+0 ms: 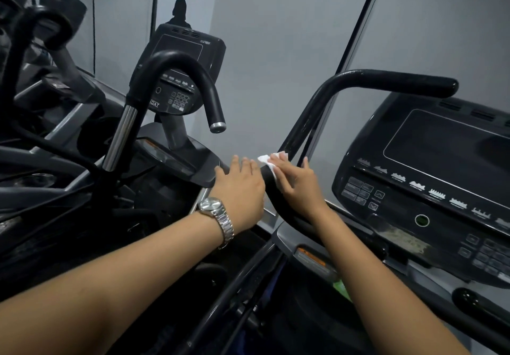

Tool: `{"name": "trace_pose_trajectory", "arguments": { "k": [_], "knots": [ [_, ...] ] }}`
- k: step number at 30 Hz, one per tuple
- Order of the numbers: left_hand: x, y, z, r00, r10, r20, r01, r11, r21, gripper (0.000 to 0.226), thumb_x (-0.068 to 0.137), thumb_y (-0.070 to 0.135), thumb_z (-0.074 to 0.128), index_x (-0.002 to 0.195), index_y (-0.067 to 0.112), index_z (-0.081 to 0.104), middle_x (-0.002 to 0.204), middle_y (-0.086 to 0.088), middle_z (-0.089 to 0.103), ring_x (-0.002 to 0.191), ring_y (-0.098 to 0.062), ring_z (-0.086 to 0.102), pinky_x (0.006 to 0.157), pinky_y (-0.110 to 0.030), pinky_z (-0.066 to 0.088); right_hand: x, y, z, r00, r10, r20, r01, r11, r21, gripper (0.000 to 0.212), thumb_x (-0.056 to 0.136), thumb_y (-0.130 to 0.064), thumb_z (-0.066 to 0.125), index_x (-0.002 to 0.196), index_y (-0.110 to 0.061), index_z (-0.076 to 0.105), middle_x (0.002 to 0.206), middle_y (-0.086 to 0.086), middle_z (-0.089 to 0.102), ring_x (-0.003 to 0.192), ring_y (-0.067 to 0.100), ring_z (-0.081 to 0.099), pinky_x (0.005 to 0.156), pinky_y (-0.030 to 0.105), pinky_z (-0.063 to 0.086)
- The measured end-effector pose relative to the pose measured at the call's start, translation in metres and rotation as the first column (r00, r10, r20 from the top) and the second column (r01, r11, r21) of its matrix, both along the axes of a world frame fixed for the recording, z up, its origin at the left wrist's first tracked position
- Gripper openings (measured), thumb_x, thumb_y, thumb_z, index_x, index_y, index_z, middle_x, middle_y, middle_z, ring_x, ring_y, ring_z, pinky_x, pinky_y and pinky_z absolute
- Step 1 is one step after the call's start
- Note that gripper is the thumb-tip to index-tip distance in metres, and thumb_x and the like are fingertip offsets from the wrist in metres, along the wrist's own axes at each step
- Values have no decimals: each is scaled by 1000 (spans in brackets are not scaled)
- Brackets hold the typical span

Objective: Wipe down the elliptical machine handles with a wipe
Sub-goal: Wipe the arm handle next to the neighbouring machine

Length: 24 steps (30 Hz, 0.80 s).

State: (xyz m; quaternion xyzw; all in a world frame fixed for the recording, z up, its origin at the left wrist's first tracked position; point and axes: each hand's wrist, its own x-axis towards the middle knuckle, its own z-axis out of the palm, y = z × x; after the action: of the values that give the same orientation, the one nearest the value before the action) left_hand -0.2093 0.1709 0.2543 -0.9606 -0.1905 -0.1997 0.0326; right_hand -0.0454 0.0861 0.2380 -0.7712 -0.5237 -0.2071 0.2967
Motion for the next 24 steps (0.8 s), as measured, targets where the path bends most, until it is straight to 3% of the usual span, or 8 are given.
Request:
{"name": "trace_pose_trajectory", "arguments": {
  "k": [4,8,12,16,18,21,24],
  "knots": [
    [0,-1,-2,1000,-3,-12,4,998,62,69,94,36,44,144,0,14,151,-18,21,142,-32,13,108,-57,25,21,-10,16,985,-110,132,113,994,-8,32,100,-26,49,130,-24,58,133,-2,58,129,15,49,117,55,3],
    [2,-1,-2,1000,5,-11,-4,998,62,66,93,35,45,143,-1,19,149,-17,25,141,-31,17,107,-56,27,18,3,7,948,-111,298,139,987,-75,33,99,-24,48,131,-21,57,135,0,58,127,20,53,113,64,15],
    [2,0,-2,999,-8,-35,9,999,32,60,94,29,44,142,1,22,148,-15,27,141,-29,18,108,-55,27,30,-2,20,937,-113,332,134,990,-41,34,99,-24,50,132,-18,56,133,1,58,129,17,50,114,56,4],
    [13,2,9,997,-59,-54,55,995,-86,45,95,26,41,134,3,33,138,-10,38,135,-26,28,106,-54,29,19,8,24,959,-71,275,119,980,-159,31,101,-22,45,129,-17,58,140,1,53,140,19,35,116,57,4],
    [26,5,20,990,-144,-3,142,978,-150,34,94,20,42,125,5,40,128,-9,45,124,-25,39,99,-47,36,18,3,23,975,-18,223,64,977,-202,31,100,-18,46,128,-18,59,143,-1,51,142,16,31,117,57,3],
    [47,13,39,954,-289,83,300,892,-337,22,90,4,43,110,7,52,104,-5,56,95,-23,55,77,-32,45,22,-5,29,998,0,65,9,990,-138,36,92,-4,55,125,-18,63,142,3,51,138,22,35,120,47,3],
    [69,17,52,956,-275,105,293,869,-399,15,89,1,45,92,8,59,90,-7,61,85,-24,58,72,-31,46,27,-2,29,998,8,69,-2,995,-97,30,86,-1,64,112,-14,71,129,14,60,124,41,50,118,39,12]
  ]
}}
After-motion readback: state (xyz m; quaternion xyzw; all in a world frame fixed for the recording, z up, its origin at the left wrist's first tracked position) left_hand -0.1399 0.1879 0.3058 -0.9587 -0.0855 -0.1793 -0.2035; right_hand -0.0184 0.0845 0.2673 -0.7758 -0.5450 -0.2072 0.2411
